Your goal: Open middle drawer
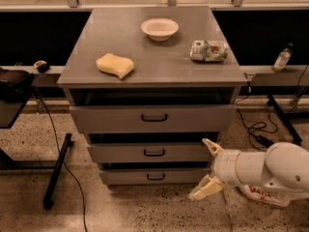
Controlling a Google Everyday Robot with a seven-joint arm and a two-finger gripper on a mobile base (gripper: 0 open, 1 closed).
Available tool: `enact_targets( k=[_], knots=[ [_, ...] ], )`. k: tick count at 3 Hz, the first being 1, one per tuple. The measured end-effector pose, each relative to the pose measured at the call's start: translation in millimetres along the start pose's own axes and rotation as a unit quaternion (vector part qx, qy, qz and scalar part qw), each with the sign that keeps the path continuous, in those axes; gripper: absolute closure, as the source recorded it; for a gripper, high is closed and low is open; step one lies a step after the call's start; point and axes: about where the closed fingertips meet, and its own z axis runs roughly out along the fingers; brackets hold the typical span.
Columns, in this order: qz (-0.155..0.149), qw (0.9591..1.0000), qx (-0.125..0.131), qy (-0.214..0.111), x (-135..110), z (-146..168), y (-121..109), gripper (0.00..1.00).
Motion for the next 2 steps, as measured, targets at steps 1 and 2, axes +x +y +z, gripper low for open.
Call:
enact_targets(
  k=[1,2],
  knots=[
    [-0.025,0.9995,-0.019,0.004,6,30,-4,0.00],
    [-0.068,0.9972,-0.027,-0.010,20,72,-19,0.00]
  ],
)
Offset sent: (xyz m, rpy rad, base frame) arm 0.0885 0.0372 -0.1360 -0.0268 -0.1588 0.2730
